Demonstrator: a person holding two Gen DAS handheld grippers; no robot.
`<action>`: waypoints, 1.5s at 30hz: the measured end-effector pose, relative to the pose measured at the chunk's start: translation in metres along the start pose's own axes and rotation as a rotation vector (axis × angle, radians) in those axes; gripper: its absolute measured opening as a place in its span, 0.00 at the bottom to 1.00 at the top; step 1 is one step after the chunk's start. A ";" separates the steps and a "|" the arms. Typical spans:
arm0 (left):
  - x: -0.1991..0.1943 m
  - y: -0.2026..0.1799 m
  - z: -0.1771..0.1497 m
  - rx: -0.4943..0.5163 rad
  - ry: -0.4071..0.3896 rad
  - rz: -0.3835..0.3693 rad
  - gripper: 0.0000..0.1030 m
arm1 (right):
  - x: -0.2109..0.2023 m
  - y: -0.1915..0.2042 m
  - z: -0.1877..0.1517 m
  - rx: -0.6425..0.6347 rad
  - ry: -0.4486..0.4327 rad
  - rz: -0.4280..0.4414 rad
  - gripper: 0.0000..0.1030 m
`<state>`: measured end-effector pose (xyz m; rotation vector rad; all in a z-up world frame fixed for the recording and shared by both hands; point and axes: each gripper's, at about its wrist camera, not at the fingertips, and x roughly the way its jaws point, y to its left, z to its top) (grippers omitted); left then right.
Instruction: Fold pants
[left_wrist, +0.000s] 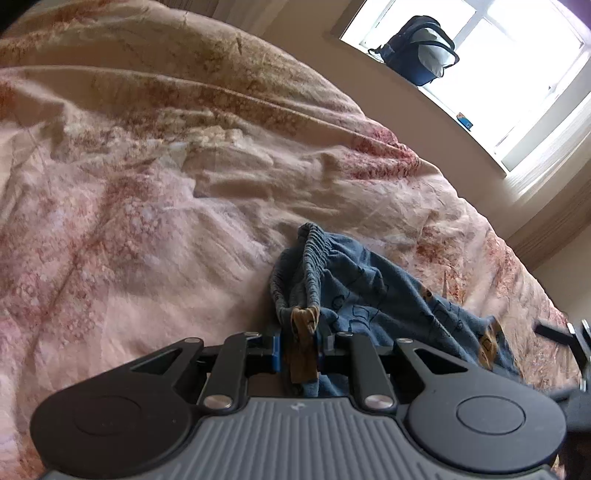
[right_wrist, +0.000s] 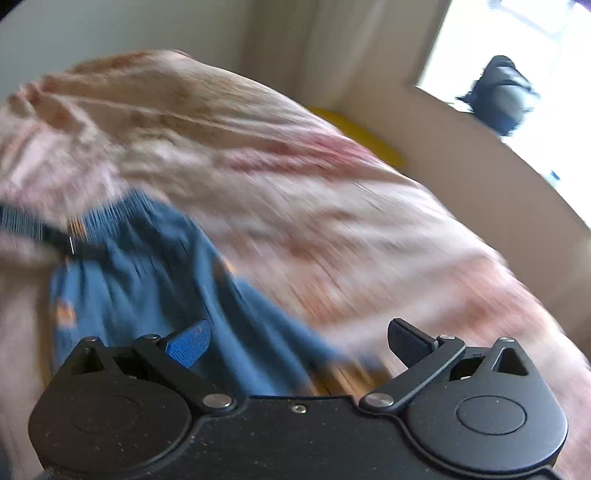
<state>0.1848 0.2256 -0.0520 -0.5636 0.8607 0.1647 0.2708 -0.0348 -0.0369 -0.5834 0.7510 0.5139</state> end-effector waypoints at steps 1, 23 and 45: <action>-0.002 -0.001 0.000 0.008 -0.007 0.003 0.17 | -0.005 0.002 -0.011 -0.014 0.009 -0.032 0.99; -0.063 -0.074 -0.024 0.304 -0.281 0.009 0.17 | -0.103 -0.003 -0.091 0.097 -0.133 -0.200 0.99; -0.027 -0.339 -0.236 1.102 -0.144 -0.162 0.17 | -0.182 -0.143 -0.237 0.736 -0.179 -0.421 0.99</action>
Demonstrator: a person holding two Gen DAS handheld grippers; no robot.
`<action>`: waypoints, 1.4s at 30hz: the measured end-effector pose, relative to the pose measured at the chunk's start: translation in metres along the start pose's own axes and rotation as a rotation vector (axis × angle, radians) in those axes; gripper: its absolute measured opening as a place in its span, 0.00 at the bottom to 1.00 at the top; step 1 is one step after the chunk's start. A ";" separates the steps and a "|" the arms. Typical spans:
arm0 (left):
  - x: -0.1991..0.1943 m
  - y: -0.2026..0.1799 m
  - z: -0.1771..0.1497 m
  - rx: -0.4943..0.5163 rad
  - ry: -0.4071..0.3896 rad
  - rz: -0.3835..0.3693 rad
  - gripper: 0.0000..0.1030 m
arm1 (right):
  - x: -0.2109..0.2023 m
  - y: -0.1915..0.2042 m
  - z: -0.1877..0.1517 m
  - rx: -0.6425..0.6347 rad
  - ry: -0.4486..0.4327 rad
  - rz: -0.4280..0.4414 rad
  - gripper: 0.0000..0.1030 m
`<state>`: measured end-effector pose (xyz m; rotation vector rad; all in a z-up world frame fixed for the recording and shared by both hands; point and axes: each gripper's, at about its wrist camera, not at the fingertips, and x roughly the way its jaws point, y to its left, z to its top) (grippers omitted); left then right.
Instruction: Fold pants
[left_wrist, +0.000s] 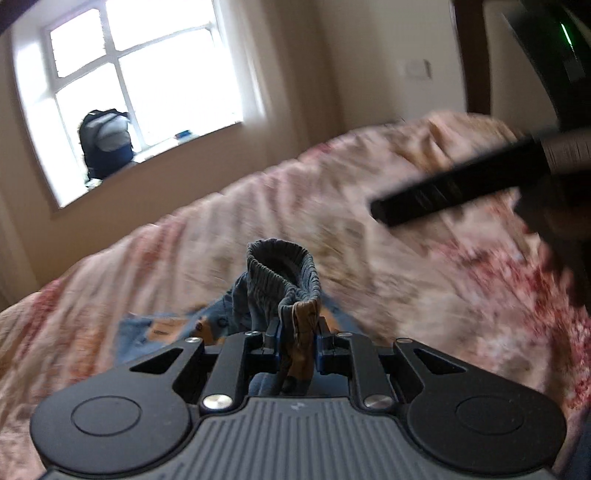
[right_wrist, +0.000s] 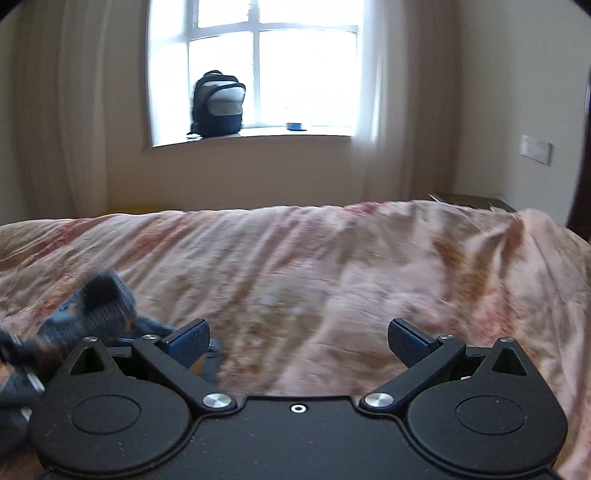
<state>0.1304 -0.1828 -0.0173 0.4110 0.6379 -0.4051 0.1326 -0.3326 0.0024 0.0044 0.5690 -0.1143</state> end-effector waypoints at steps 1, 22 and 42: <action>0.005 -0.007 -0.003 0.015 0.014 -0.003 0.17 | 0.002 -0.002 -0.001 0.000 0.003 -0.002 0.99; -0.002 0.128 -0.091 -0.490 0.281 0.129 0.99 | 0.043 0.057 -0.027 -0.241 0.197 0.060 0.99; -0.020 0.128 -0.072 -0.435 0.256 0.076 1.00 | 0.023 0.057 -0.037 -0.129 0.272 0.200 0.99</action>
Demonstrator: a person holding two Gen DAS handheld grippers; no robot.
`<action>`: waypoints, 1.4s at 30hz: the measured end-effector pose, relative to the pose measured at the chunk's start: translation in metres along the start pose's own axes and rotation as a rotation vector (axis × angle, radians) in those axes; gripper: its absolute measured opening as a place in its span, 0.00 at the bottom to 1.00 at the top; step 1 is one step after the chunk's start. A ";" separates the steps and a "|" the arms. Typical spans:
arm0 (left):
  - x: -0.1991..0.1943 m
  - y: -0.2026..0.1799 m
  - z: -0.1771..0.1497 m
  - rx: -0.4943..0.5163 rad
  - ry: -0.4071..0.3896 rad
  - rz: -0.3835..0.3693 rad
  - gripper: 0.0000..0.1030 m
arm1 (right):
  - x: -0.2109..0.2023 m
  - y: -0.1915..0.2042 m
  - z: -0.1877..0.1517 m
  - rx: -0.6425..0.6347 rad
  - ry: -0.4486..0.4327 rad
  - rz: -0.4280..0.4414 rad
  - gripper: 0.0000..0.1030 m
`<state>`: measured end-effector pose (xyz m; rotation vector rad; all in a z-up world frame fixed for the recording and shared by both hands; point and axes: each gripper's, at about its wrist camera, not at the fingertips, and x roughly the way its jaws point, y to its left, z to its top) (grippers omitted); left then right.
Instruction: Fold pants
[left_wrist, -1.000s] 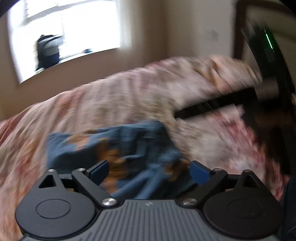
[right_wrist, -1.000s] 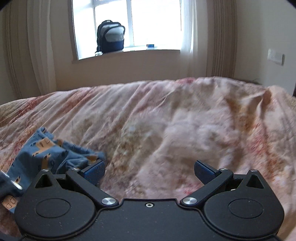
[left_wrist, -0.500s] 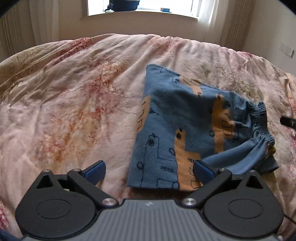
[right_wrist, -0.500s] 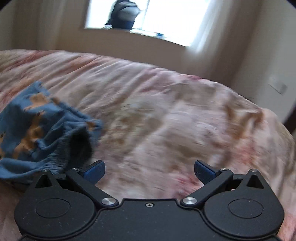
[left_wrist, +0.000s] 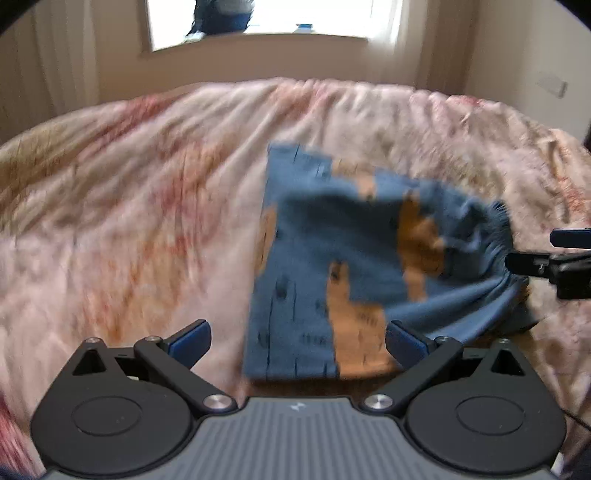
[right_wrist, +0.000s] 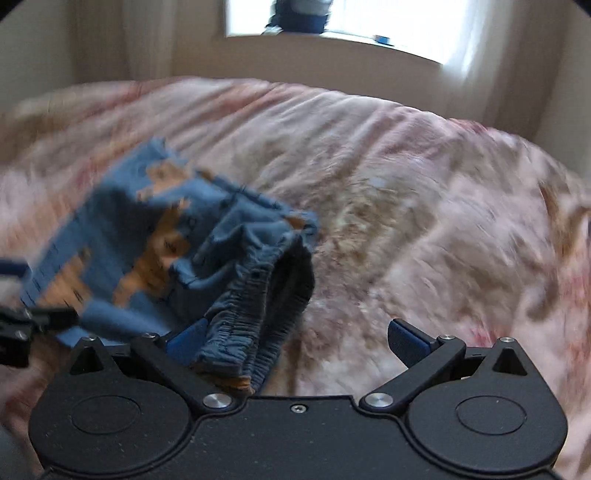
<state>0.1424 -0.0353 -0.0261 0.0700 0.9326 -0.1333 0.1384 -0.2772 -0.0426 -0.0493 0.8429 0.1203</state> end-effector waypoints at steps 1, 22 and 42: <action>-0.002 -0.001 0.008 0.022 -0.016 -0.006 1.00 | -0.006 -0.005 0.002 0.029 -0.048 0.008 0.99; 0.068 0.040 0.058 -0.147 -0.024 -0.063 1.00 | 0.041 -0.041 0.024 0.260 -0.137 0.161 1.00; 0.070 0.036 0.049 -0.147 0.034 -0.070 1.00 | 0.072 -0.048 0.026 0.315 -0.122 0.265 1.00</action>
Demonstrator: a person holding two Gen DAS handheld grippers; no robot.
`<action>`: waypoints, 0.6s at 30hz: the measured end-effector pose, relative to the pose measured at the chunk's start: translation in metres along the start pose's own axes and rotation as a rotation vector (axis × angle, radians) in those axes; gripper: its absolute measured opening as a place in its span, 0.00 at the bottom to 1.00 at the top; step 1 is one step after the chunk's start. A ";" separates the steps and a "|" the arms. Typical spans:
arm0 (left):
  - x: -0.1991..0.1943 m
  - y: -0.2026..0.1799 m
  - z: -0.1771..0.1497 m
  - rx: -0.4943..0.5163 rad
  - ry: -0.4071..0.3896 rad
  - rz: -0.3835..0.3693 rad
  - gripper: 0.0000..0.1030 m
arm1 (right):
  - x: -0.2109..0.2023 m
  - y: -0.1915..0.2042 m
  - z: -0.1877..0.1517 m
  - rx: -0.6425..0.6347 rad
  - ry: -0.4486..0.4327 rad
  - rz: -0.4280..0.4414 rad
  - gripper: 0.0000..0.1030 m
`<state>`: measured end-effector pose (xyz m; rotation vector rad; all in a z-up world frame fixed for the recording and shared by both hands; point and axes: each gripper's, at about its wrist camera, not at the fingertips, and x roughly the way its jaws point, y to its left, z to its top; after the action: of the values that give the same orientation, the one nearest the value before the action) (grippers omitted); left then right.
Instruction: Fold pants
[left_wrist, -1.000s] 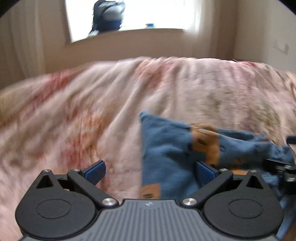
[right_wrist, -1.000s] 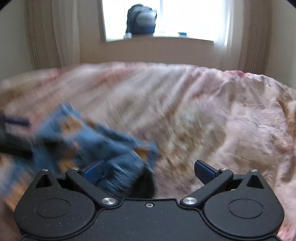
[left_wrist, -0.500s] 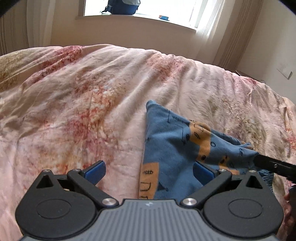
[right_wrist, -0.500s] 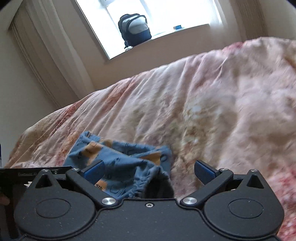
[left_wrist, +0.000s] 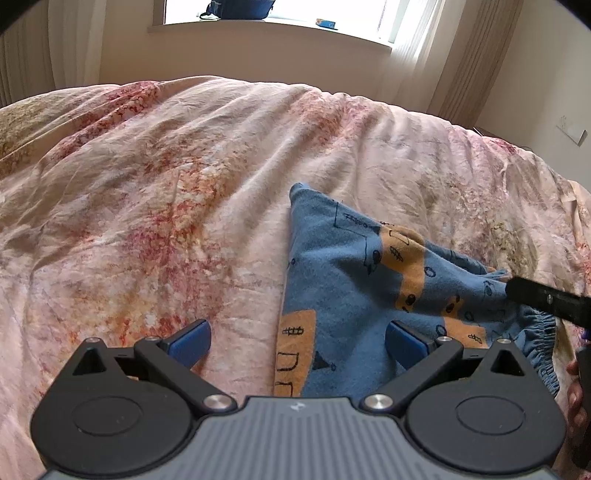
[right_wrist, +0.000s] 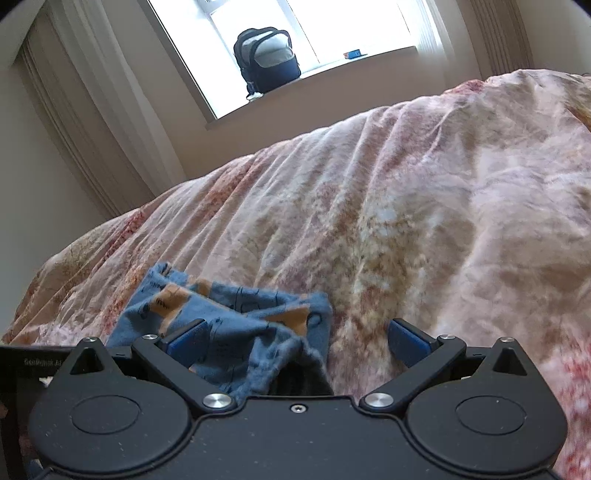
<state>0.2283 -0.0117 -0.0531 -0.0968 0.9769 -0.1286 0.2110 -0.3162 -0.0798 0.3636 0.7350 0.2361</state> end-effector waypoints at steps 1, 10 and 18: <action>0.000 0.000 0.001 0.002 0.005 -0.003 1.00 | 0.002 -0.002 0.001 0.005 -0.001 0.011 1.00; -0.008 0.000 -0.001 0.012 0.030 -0.094 0.62 | 0.008 0.000 0.002 -0.002 0.027 0.027 0.44; -0.019 -0.002 -0.002 0.017 -0.003 -0.109 0.17 | 0.003 0.010 0.001 -0.048 0.004 -0.012 0.14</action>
<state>0.2161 -0.0103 -0.0384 -0.1347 0.9678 -0.2371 0.2129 -0.3063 -0.0769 0.3130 0.7343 0.2433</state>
